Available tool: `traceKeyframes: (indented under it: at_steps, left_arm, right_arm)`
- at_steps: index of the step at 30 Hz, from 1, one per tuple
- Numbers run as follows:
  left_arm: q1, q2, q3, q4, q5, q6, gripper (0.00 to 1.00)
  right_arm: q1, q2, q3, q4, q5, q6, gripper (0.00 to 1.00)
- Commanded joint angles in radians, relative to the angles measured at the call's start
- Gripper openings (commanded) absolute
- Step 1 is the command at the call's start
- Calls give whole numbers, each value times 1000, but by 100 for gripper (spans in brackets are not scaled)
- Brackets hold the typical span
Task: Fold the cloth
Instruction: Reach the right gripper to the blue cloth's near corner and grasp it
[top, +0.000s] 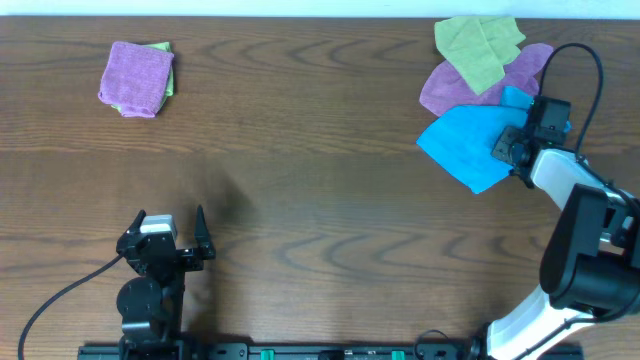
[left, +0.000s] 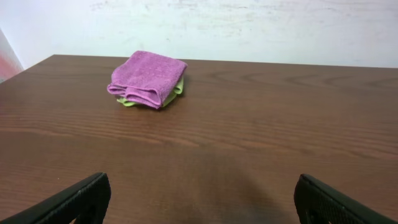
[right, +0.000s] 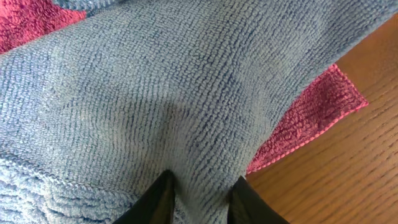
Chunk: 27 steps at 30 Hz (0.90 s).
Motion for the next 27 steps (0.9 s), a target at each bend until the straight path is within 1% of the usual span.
traceKeyframes:
  at_steps: [1,2,4,5,10,14,15,16,19,23,24,25,26,27]
  left_arm:
    - [6,-5,-30,-11,-14,-7,95]
    - [6,-5,-30,-11,-14,-7,95]
    - [6,-5,-30,-11,-14,-7,95]
    - [6,-5,-30,-11,-14,-7,95]
    - [6,-5,-30,-11,-14,-7,95]
    - [6,-5,-30,-11,-14,-7,95]
    - [6,-5,-30,-11,-14,-7,95]
    - [6,-5,-30,-11,-14,-7,95]
    - [6,-5,-30,-11,-14,-7,95]
    - [6,-5,-30,-11,-14,-7,95]
    - [6,-5,-30,-11,-14,-7,96]
    - [6,-5,-30,-11,-14,-7,96]
    - [6,-5,-30,-11,-14,-7,95]
    - [6,-5,-30,-11,-14,-7,95]
  right_arm:
    - [-8,6,16,3,-21,37,22]
    - [-8,6,18,3,-37,37,22]
    - [-8,3,19,-1,-56,37,26]
    - [-8,-2,19,-10,-58,37,25]
    - [-8,-49,24,-38,-57,36,31]
    - [-8,-58,25,-47,-57,37,19]
    - [-8,-58,25,-51,-58,37,18]
    - [-8,-58,25,-55,-58,37,22]
    - [-8,-63,25,-61,-58,37,25]
    - [-8,-83,25,-64,-58,37,33]
    - [-8,-91,25,-65,-58,37,33]
    - [-8,-99,25,-66,-57,36,33]
    - [-8,-103,25,-66,-57,36,31]
    - [-8,-108,25,-66,-57,36,25]
